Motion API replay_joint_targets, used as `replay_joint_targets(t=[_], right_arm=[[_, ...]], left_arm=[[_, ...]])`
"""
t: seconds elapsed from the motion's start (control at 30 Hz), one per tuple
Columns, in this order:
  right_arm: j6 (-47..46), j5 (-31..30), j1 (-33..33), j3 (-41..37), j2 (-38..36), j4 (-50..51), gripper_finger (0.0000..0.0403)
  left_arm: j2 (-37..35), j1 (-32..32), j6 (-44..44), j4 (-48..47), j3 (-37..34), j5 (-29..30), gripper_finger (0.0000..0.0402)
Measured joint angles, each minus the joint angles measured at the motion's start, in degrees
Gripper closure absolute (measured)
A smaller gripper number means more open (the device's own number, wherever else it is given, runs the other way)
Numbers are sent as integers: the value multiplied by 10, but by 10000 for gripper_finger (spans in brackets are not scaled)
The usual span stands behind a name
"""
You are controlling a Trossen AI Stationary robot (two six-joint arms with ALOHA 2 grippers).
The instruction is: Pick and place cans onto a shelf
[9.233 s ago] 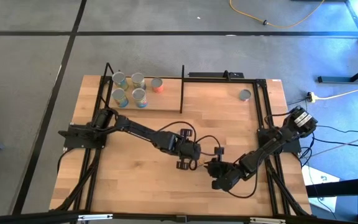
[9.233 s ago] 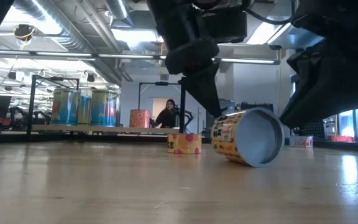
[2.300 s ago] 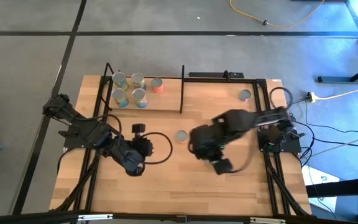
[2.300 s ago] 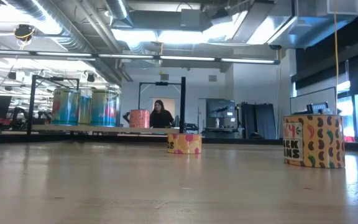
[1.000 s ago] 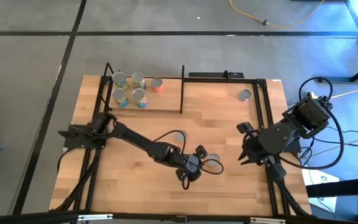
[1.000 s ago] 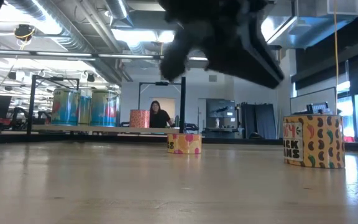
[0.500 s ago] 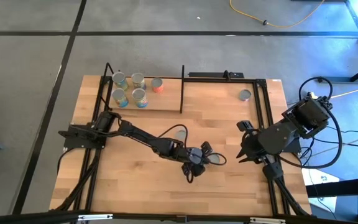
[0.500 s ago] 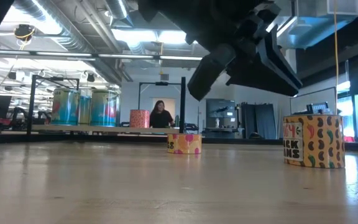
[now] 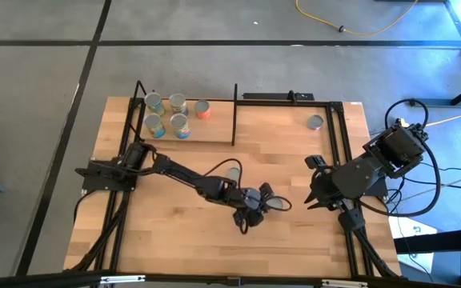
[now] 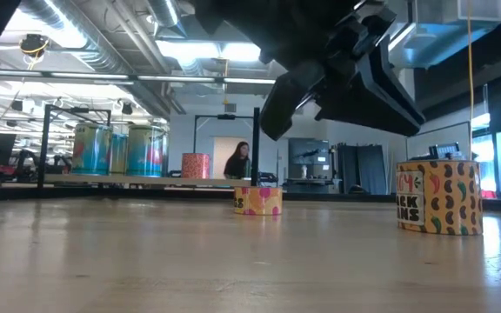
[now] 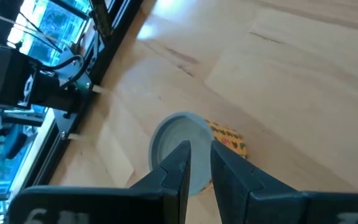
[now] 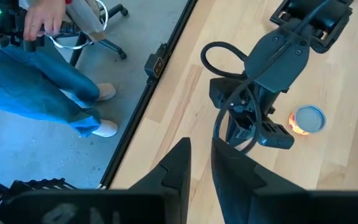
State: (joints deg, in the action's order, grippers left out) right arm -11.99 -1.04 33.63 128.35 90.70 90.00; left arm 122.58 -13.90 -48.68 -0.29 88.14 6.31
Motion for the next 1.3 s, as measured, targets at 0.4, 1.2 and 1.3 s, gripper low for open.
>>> replay_joint_targets(t=[0.4, 1.2, 1.3], right_arm=[[0, 0, 0, 0, 0, 0, 337], [0, 0, 0, 0, 0, 0, 337], [0, 0, 0, 0, 0, 0, 337]], left_arm=[[0, 16, 18, -2, 0, -47, 347], [28, 15, 0, 1, 1, -26, 347], [28, 15, 0, 4, 1, -26, 347]])
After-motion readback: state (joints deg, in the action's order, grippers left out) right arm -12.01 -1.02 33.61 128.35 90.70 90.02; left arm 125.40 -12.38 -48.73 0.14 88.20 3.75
